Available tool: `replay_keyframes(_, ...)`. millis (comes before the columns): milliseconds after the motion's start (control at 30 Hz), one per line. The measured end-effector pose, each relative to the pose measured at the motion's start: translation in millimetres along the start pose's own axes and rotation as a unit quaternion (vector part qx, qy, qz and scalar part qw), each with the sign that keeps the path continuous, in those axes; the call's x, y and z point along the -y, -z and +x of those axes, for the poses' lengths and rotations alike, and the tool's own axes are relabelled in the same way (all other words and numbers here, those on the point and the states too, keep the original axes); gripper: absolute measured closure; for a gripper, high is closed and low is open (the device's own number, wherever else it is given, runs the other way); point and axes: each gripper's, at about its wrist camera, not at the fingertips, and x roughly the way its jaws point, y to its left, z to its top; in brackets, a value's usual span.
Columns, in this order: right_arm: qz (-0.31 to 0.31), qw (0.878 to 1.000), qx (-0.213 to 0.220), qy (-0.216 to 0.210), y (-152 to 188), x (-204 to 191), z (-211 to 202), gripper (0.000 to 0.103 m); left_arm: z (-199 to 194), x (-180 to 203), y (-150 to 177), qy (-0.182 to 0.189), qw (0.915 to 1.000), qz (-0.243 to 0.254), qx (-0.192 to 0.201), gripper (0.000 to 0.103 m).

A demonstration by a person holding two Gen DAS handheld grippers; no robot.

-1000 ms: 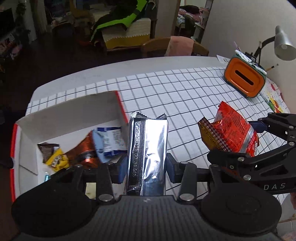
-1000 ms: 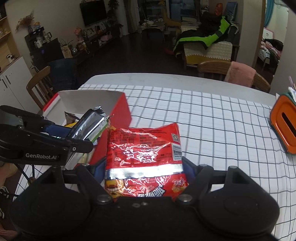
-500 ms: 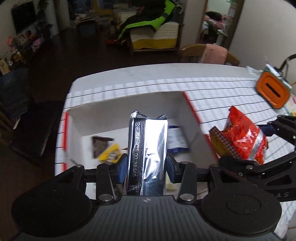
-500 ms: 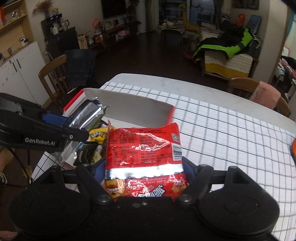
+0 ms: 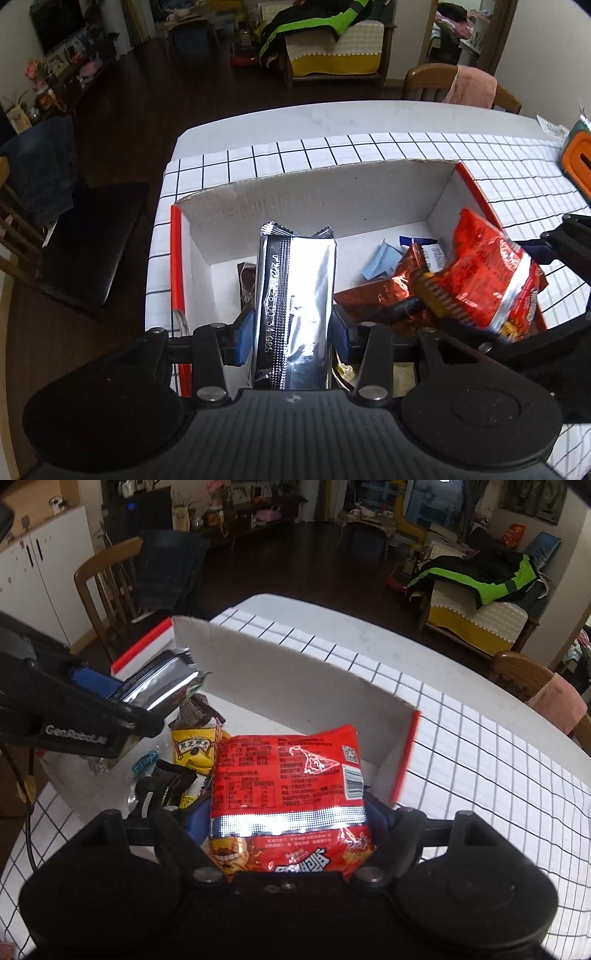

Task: Organize snacks
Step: 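Open the left gripper to drop the silver bar while the right gripper drops the chip bag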

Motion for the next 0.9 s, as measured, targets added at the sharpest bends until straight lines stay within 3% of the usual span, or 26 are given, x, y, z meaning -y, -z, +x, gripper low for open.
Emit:
replay_keyframes(200, 0.0, 1.0, -0.013, 0.001, 7.8, -10.7, 12.0, 0.024, 19.2, 5.9, 2.6, -0.007, 0.9997, 0.018, -0.015, 0.061)
replay_keyframes(667, 0.026, 0.999, -0.028, -0.012, 19.8, -14.1, 16.9, 0.021, 22.8, 10.2, 0.6, -0.015, 0.9991, 0.026, -0.029, 0.061)
replay_keyframes(900, 0.055, 0.998, -0.018, -0.024, 25.3, -6.1, 6.5, 0.016, 10.5, 14.1, 6.0, -0.013, 0.9995, 0.027, -0.014, 0.048)
